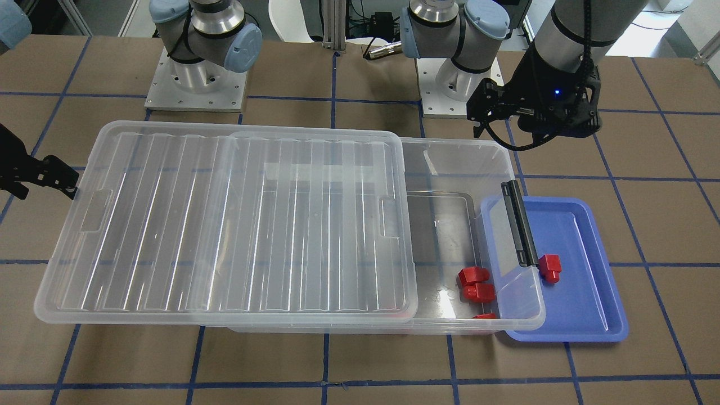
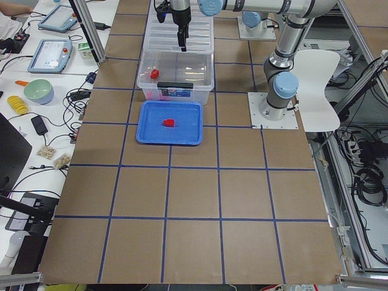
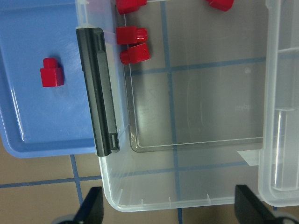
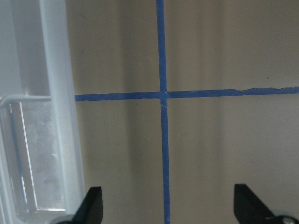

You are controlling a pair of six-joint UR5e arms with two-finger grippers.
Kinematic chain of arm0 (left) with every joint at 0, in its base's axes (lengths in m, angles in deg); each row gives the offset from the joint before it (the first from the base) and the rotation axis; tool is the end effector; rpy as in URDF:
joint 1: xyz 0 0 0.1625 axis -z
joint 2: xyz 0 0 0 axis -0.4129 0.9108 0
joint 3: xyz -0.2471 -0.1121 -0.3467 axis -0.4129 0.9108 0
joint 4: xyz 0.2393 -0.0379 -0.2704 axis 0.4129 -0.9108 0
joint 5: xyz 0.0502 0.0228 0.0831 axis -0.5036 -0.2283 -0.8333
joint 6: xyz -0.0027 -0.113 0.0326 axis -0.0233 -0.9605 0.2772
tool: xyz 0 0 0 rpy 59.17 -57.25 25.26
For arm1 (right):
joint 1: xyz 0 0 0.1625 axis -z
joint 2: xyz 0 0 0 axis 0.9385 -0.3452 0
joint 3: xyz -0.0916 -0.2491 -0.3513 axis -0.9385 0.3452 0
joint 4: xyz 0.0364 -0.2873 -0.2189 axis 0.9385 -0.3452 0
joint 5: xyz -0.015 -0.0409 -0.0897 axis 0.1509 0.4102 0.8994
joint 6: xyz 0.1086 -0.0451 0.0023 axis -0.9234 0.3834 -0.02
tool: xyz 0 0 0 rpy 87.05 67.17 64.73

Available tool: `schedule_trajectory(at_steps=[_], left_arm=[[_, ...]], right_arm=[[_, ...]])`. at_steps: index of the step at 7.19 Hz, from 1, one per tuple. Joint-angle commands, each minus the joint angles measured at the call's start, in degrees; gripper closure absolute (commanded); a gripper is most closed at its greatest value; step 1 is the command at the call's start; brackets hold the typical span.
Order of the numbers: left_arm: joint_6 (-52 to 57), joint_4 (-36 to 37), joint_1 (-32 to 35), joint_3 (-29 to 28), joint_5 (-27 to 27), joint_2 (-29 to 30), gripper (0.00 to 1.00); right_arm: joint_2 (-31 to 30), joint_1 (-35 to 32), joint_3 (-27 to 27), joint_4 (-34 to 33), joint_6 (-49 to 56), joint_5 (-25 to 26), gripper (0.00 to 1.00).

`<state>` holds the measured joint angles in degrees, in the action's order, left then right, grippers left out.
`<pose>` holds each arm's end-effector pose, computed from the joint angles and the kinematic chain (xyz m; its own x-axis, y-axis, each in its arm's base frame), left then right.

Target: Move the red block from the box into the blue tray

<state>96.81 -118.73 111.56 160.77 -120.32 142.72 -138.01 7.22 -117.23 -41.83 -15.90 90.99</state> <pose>-0.1115 -0.4364 0.4951 -0.9963 0.0856 0.0097 0.0862 0.9912 0.1005 -0.0870 -0.4646 0.3676 -0.9987 0.0357 -0.0367 0.0353 0.9993 0.0110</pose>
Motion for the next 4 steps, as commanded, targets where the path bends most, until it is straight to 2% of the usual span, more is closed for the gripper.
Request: schedule_trajectory(at_steps=[1, 4], left_arm=[[-2.7, 0.5, 0.4, 2.4, 0.5, -1.8, 0.00], [-2.7, 0.6, 0.4, 2.7, 0.3, -1.4, 0.00]], right_arm=[[-0.1, -4.0, 0.0, -0.1, -5.6, 0.0, 0.00], [-0.2, -9.8, 0.0, -0.2, -12.6, 0.3, 0.00]])
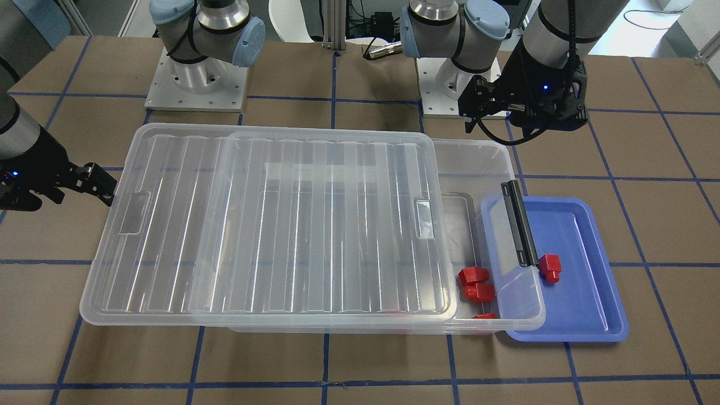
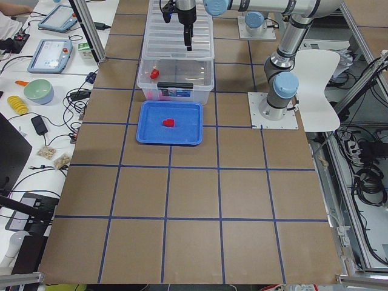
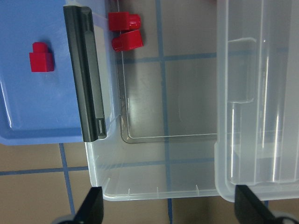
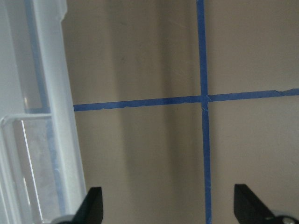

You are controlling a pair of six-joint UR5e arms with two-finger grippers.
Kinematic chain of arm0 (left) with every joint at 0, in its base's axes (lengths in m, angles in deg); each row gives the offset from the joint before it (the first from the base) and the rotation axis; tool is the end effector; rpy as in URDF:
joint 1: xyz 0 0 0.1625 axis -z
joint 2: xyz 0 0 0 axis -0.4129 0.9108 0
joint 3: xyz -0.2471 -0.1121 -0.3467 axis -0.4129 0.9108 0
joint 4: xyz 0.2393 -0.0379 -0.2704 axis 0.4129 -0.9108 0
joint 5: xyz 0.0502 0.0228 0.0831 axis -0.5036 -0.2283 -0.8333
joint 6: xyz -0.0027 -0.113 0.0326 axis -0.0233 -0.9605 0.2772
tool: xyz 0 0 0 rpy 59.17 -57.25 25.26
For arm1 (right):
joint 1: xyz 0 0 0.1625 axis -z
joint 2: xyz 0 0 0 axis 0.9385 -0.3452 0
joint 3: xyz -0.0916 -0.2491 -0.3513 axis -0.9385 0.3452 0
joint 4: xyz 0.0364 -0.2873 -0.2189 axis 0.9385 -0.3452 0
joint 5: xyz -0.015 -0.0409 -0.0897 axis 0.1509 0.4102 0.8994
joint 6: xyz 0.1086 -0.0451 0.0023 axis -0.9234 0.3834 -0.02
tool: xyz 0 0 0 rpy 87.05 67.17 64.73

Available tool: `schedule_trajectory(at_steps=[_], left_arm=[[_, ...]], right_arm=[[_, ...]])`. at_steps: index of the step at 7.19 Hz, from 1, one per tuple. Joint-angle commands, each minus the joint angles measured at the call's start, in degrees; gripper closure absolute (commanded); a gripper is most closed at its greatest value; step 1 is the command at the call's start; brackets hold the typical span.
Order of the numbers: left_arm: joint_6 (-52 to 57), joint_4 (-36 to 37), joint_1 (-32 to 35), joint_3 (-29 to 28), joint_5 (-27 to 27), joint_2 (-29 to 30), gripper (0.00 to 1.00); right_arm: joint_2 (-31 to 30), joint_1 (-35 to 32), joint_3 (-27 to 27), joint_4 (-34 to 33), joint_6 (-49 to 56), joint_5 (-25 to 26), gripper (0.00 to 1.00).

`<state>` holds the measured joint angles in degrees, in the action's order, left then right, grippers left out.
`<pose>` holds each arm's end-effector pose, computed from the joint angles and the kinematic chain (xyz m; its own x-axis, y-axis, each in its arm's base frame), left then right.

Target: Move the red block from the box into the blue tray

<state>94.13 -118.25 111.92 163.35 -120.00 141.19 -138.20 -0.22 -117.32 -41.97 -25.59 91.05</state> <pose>-0.1154 -0.4230 0.4881 -0.9989 0.0448 0.0114 0.0458 0.9928 0.1102 -0.0259 -0.4712 0.3687 -0.9967 0.0748 -0.0322 0.0744 0.9971 0.0133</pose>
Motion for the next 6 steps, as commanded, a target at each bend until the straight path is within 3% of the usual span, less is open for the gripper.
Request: schedule_trajectory(at_steps=[1, 6], left_arm=[[-0.2, 0.1, 0.0, 0.2, 0.2, -0.1, 0.00], [-0.2, 0.2, 0.0, 0.4, -0.6, 0.4, 0.00]], right_arm=[[0.1, -4.5, 0.0, -0.4, -6.7, 0.3, 0.00], [0.2, -13.7, 0.1, -2.8, -14.4, 1.0, 0.00]])
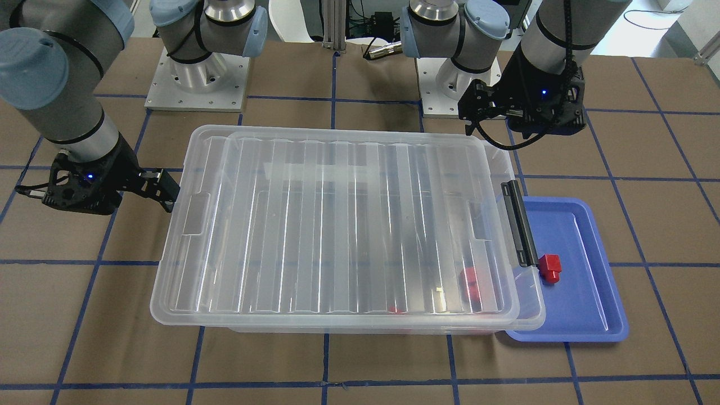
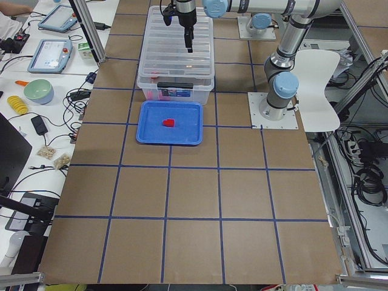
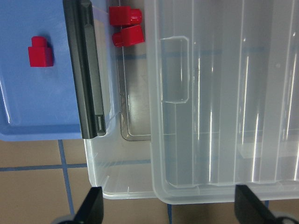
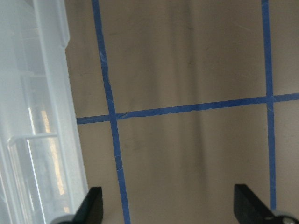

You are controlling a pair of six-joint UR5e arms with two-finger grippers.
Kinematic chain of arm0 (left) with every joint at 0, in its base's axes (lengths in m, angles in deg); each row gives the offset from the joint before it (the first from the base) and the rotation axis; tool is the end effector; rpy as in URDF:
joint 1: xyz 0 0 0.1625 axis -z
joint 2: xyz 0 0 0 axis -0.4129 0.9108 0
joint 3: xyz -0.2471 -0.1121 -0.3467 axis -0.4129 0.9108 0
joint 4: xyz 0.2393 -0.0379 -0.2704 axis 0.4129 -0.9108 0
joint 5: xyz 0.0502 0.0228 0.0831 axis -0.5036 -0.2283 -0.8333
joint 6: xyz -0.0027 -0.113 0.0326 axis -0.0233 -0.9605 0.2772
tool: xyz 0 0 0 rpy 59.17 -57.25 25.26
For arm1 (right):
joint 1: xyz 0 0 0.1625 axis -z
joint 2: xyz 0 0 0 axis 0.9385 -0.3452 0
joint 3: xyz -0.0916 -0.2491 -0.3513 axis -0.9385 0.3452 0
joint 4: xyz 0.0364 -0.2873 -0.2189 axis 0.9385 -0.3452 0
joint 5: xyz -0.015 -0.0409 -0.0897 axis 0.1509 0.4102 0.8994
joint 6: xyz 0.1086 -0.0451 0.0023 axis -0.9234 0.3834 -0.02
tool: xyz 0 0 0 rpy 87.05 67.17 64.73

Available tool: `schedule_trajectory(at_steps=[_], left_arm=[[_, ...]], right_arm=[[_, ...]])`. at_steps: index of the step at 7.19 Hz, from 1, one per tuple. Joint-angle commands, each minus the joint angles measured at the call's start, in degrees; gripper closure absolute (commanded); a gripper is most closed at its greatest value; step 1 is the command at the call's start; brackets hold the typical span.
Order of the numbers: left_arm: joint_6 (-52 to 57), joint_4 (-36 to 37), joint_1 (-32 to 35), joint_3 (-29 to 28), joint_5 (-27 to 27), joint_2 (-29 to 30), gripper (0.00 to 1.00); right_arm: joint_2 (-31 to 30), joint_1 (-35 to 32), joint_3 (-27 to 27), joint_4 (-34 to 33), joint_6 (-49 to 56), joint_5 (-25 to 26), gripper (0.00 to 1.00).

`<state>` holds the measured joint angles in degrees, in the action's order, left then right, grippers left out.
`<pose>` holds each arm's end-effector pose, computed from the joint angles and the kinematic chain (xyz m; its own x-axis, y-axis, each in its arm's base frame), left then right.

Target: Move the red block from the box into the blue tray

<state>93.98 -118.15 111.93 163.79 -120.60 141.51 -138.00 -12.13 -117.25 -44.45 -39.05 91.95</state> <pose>-0.1142 -0.4241 0.4827 -0.9991 0.0435 0.0017 0.0434 0.9915 0.1226 0.0692 -0.4722 0.3719 -0.9948 0.1011 -0.0109 0.1013 0.9947 -0.0199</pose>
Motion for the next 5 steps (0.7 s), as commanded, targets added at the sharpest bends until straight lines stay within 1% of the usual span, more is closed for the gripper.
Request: schedule_trajectory(at_steps=[1, 3, 5], left_arm=[[0.0, 0.1, 0.0, 0.0, 0.0, 0.0, 0.00], [0.0, 0.1, 0.0, 0.1, 0.2, 0.0, 0.00], [0.0, 0.1, 0.1, 0.1, 0.1, 0.0, 0.00]], right_arm=[[0.0, -1.9, 0.0, -1.0, -1.0, 0.1, 0.00], [0.0, -2.0, 0.1, -1.1, -0.9, 0.0, 0.00], [0.0, -1.5, 2.1, -1.5, 0.9, 0.1, 0.00]])
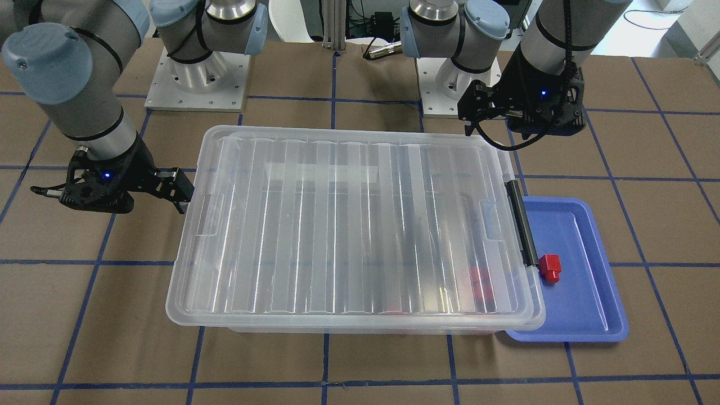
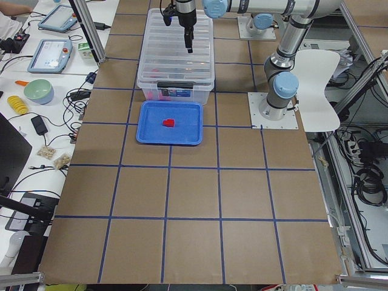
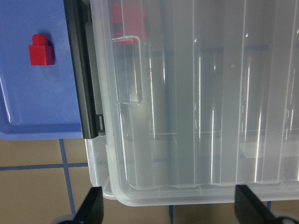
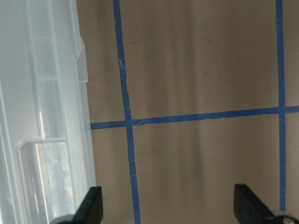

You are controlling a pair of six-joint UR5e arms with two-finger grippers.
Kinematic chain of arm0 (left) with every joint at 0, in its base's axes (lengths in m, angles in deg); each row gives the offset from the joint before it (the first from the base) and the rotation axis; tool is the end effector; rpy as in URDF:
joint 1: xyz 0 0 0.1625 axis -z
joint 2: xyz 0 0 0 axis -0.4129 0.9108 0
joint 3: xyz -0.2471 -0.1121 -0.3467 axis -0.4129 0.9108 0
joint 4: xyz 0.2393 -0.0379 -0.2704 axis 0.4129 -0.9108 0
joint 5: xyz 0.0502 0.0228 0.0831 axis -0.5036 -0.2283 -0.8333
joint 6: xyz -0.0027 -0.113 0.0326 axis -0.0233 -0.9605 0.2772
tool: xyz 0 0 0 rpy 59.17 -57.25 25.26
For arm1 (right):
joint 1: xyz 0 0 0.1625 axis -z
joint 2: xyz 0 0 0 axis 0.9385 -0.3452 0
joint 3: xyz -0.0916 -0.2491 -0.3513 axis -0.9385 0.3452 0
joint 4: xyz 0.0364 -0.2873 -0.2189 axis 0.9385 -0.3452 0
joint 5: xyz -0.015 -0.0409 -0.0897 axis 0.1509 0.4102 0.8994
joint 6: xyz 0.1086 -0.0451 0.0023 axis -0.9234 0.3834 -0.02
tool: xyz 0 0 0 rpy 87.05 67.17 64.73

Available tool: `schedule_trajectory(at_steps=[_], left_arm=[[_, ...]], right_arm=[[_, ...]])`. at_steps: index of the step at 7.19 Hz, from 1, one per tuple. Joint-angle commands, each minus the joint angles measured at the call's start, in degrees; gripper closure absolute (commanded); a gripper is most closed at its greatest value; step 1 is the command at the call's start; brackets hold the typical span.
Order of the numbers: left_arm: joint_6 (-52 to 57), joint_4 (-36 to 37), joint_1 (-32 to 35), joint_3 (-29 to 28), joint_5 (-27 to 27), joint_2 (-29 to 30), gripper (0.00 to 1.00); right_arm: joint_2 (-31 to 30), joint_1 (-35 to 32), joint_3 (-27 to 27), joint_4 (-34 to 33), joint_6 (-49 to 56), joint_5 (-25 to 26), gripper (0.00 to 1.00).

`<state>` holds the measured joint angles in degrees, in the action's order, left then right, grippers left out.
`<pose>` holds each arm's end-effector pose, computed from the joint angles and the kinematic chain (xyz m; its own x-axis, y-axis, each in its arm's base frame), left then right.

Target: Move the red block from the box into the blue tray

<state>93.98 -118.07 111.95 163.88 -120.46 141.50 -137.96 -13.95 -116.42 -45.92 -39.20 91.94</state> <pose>-0.1146 -0.4240 0.4822 -0.9990 0.0436 0.0042 0.0437 0.9915 0.1224 0.0835 -0.4761 0.3804 -0.9974 0.0716 -0.0096 0.0721 0.9956 -0.0593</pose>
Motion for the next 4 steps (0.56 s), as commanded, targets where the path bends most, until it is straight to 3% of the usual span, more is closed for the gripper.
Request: schedule_trajectory(at_steps=[1, 4], left_arm=[[0.0, 0.0, 0.3, 0.0, 0.1, 0.0, 0.00], [-0.7, 0.4, 1.6, 0.0, -0.3, -0.1, 0.00]], right_arm=[[-0.7, 0.3, 3.6, 1.6, 1.1, 0.2, 0.00], [-5.9, -0.1, 14.0, 19.5, -0.5, 0.6, 0.00]])
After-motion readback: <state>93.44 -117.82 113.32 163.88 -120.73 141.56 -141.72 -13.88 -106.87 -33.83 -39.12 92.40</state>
